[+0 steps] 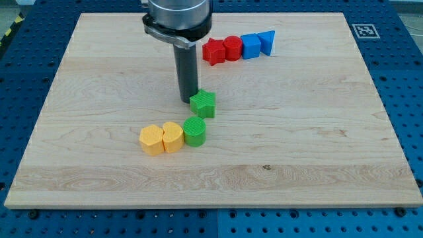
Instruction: Place the green star vertically below red star
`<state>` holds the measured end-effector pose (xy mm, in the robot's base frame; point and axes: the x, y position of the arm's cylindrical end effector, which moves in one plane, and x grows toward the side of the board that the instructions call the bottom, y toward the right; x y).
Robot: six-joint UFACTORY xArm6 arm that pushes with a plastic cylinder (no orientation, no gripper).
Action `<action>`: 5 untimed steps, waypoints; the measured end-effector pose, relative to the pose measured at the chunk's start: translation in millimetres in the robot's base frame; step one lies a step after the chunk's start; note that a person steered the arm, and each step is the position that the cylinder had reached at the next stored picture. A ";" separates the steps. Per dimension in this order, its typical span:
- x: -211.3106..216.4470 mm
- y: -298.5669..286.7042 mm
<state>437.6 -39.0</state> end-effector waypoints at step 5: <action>10.6 58.3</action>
<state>448.2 19.3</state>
